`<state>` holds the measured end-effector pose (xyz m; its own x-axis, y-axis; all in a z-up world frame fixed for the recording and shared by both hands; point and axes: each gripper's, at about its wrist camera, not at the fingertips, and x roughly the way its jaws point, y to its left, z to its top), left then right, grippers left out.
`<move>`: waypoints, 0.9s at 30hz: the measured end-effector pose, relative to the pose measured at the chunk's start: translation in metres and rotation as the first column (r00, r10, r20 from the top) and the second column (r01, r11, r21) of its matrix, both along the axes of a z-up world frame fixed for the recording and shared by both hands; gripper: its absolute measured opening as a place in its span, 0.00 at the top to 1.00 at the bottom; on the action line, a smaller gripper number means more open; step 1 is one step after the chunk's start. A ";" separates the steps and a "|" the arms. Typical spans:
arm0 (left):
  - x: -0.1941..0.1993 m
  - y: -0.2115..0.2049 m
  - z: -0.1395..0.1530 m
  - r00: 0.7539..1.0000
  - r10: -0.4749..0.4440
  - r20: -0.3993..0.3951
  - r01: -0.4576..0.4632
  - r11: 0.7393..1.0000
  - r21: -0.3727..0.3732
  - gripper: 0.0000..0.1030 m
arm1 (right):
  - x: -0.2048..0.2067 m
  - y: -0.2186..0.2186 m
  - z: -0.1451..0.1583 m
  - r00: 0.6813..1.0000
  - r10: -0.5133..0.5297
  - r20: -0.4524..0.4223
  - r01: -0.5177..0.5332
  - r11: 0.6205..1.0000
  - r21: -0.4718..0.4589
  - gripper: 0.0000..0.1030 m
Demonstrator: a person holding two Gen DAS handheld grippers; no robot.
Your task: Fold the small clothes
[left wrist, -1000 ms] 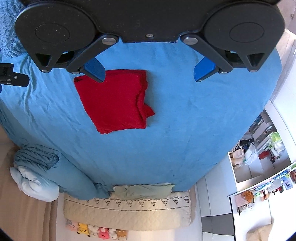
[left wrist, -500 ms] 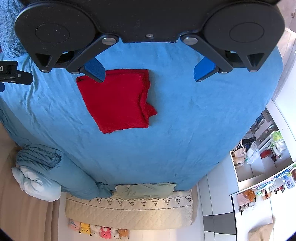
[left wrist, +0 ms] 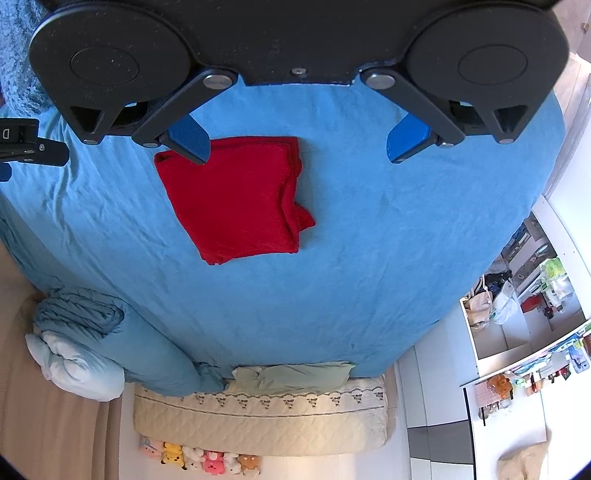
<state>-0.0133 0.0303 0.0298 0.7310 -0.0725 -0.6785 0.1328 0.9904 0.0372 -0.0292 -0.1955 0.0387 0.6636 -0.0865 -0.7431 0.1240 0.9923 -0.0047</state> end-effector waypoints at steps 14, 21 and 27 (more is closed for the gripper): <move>0.001 0.000 0.000 1.000 -0.012 -0.007 0.012 1.000 -0.012 0.00 | -0.003 -0.004 0.000 1.000 -0.010 0.002 0.010 1.000 -0.001 0.00; -0.003 -0.004 0.001 1.000 -0.013 0.022 0.012 1.000 0.010 0.00 | -0.004 -0.004 -0.001 1.000 -0.012 0.003 0.012 1.000 -0.002 0.00; -0.003 -0.005 0.000 0.999 -0.021 0.024 0.021 1.000 -0.009 0.00 | -0.004 -0.005 -0.002 1.000 -0.012 0.002 0.012 1.000 -0.001 0.00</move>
